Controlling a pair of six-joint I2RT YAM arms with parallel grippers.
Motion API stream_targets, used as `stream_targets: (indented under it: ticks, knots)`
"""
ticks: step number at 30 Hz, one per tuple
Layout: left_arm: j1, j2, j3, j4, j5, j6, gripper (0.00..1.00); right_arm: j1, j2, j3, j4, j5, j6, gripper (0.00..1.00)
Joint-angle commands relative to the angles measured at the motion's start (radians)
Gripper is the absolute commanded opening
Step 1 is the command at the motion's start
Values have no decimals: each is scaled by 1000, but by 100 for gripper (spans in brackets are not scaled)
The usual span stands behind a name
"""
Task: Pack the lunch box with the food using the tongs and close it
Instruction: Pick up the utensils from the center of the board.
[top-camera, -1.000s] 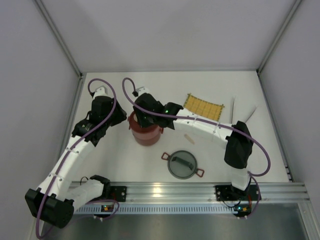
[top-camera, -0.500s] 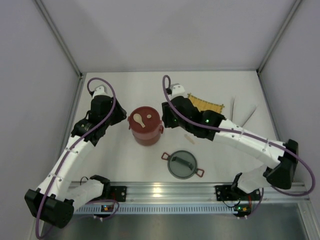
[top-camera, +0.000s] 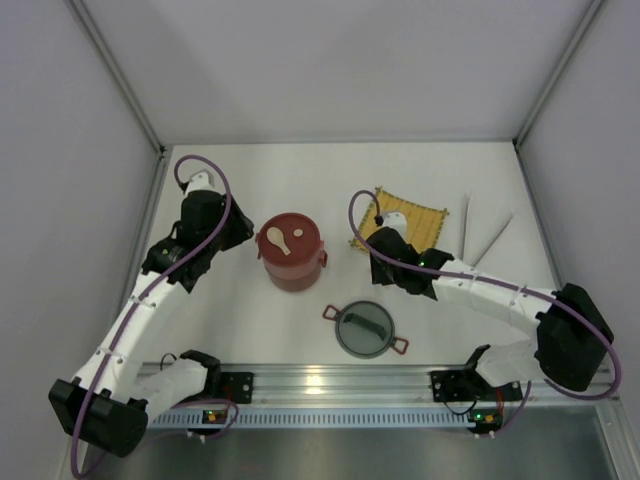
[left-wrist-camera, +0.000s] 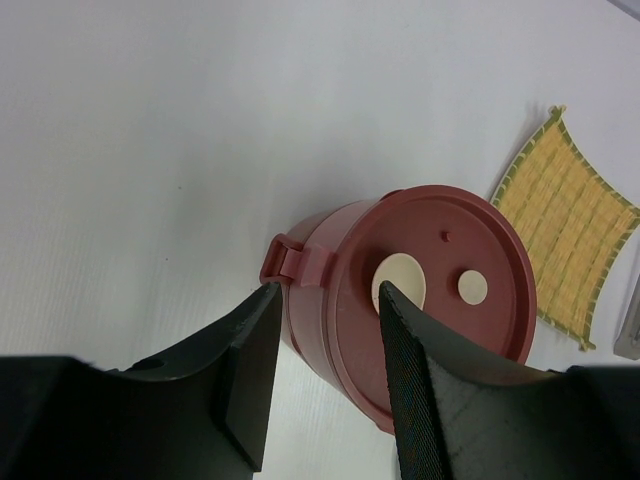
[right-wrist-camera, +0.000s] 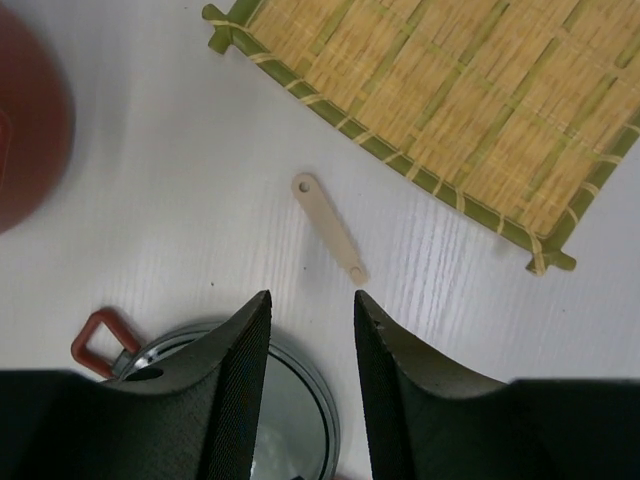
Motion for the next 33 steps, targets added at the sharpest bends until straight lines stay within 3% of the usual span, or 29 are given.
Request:
stream_targets:
  ticks: [1,11,33]
  knots:
    - [-4,-27,37,11,4,0,49,-26,46,-29,166,-26,18,38]
    - [-4,-34,42,7,-3,4,49,-56,185,-5,234,-54,-26,36]
    - [-4,-35,40,0,-5,4,49,-107,268,-9,271,-108,-45,35]
